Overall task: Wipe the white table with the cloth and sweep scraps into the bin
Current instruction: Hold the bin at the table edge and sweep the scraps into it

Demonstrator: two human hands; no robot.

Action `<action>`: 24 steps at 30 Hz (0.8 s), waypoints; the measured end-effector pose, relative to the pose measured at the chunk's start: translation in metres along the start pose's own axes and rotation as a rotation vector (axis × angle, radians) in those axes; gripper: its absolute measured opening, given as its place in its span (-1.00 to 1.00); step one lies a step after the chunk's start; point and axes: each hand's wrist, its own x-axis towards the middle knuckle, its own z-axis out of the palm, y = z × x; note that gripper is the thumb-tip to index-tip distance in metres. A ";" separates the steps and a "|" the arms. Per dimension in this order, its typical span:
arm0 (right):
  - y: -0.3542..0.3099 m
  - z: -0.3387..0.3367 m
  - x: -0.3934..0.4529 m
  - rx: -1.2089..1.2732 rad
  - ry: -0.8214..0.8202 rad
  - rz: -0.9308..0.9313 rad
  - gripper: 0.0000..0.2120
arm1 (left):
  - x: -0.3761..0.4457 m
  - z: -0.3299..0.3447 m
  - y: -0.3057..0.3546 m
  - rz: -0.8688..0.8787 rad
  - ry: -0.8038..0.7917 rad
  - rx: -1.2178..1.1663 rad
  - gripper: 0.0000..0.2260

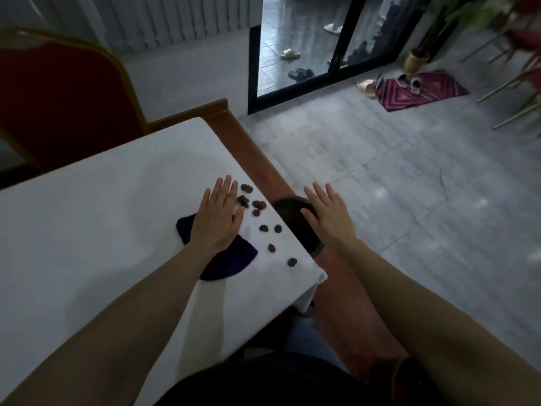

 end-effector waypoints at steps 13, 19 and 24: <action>0.191 0.033 0.067 0.026 -0.190 0.112 -0.44 | 0.140 0.100 0.119 -0.002 -0.169 -0.028 -0.34; 0.251 0.087 0.114 0.020 -0.259 0.122 -0.41 | 0.180 0.174 0.126 -0.079 -0.274 0.007 -0.42; 0.278 0.167 0.151 0.042 -0.303 0.120 -0.39 | 0.200 0.259 0.096 -0.215 -0.377 0.042 -0.38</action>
